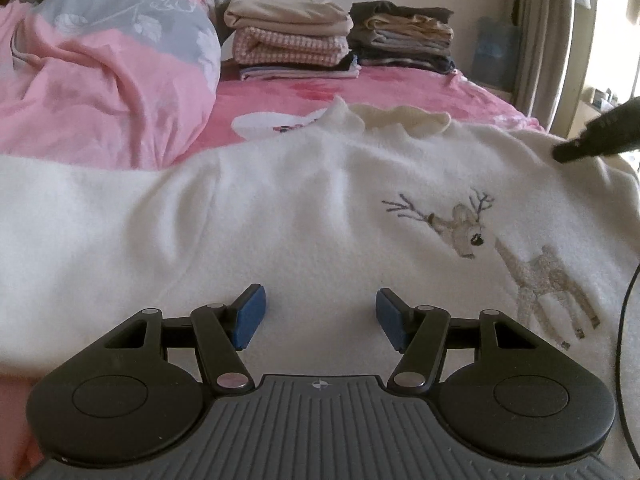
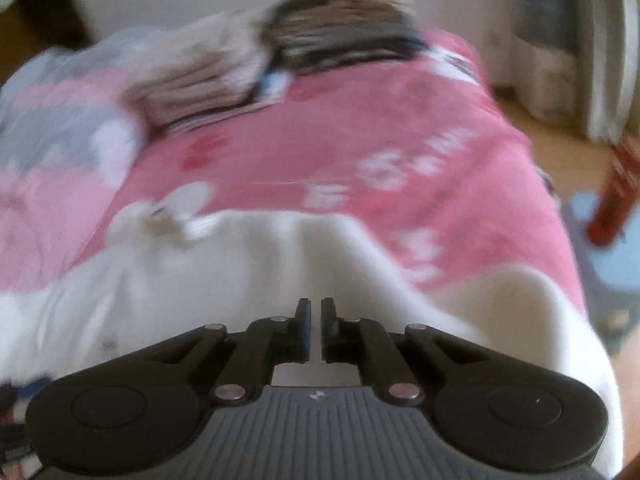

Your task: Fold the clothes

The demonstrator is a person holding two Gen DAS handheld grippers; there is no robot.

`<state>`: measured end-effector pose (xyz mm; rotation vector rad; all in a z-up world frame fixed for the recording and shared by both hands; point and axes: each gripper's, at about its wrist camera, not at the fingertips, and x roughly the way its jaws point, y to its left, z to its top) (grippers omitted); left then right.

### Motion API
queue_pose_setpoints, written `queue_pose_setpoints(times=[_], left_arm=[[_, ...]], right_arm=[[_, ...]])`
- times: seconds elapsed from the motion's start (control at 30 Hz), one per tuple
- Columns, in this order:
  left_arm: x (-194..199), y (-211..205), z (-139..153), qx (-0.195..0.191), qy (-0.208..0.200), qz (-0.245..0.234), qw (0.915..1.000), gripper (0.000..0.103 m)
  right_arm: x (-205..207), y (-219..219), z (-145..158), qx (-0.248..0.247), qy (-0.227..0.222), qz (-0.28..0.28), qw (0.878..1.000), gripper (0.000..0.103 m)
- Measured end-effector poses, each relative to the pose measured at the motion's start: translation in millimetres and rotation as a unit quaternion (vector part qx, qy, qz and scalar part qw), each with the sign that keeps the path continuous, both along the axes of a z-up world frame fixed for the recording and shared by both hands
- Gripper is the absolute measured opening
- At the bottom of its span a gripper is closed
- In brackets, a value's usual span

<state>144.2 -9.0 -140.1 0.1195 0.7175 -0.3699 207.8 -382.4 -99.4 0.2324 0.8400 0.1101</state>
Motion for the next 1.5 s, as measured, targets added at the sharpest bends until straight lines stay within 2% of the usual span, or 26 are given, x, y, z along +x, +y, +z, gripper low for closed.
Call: queue_pose_setpoints(times=[0.03,0.13,0.17,0.23,0.37,0.5,0.63,0.67,0.73,0.77,0.8,0.97,1.1,1.23,1.3,1.4,1.5], left_arm=[[0,0,0,0.000,0.000,0.000,1.0000,0.061],[1,0,-3,0.000,-0.002,0.000,1.0000,0.062],[0,-1,-5,0.000,-0.004,0.001,1.0000,0.063],[-2,-2,-6,0.001,-0.011,0.003,0.9999,0.063],[-6,-5,-11,0.006,-0.027,0.004,0.9996,0.066],[-8,-8,-13,0.009,-0.035,0.005,0.9993,0.068],[-7,-7,-13,0.006,-0.035,0.006,0.9994,0.068],[-8,-7,-13,0.006,-0.034,0.006,0.9994,0.068],[-8,-7,-13,0.006,-0.035,0.006,0.9994,0.069],[-8,-8,-13,0.007,-0.035,0.006,0.9993,0.069],[-8,-8,-13,0.007,-0.035,0.007,0.9993,0.069],[-9,-9,-13,0.007,-0.035,0.010,0.9993,0.069],[-8,-8,-13,0.004,-0.033,0.009,0.9994,0.069],[-7,-8,-14,0.005,-0.034,0.010,0.9994,0.069],[-7,-8,-14,0.005,-0.035,0.010,0.9993,0.070],[-7,-9,-14,0.009,-0.035,0.010,0.9993,0.070],[-7,-10,-14,0.010,-0.035,0.011,0.9993,0.070]], right_arm=[[2,11,1,-0.007,-0.001,0.018,1.000,0.015],[6,42,1,-0.026,-0.002,0.068,0.997,0.016],[15,48,-5,-0.027,0.003,0.068,0.997,0.016],[37,53,-20,-0.023,0.021,0.053,0.998,0.016],[73,41,-33,0.016,0.016,-0.006,1.000,0.015],[105,45,-36,0.005,0.011,-0.038,0.999,0.015],[101,55,-19,-0.027,-0.039,-0.061,0.997,0.016],[97,59,-12,-0.033,-0.068,-0.066,0.995,0.017],[91,60,0,-0.004,-0.103,-0.063,0.993,0.019],[96,63,2,0.002,-0.097,-0.058,0.994,0.025],[103,67,2,0.007,-0.086,-0.052,0.995,0.026],[132,82,-14,0.003,-0.024,-0.058,0.998,0.026],[112,88,-32,-0.021,-0.029,-0.037,0.999,0.025],[95,109,-36,-0.120,-0.055,0.019,0.991,0.024],[93,120,-26,-0.156,-0.079,0.020,0.984,0.024],[99,136,-6,-0.153,-0.127,0.027,0.980,0.024],[122,153,0,-0.128,-0.114,0.026,0.985,0.024]])
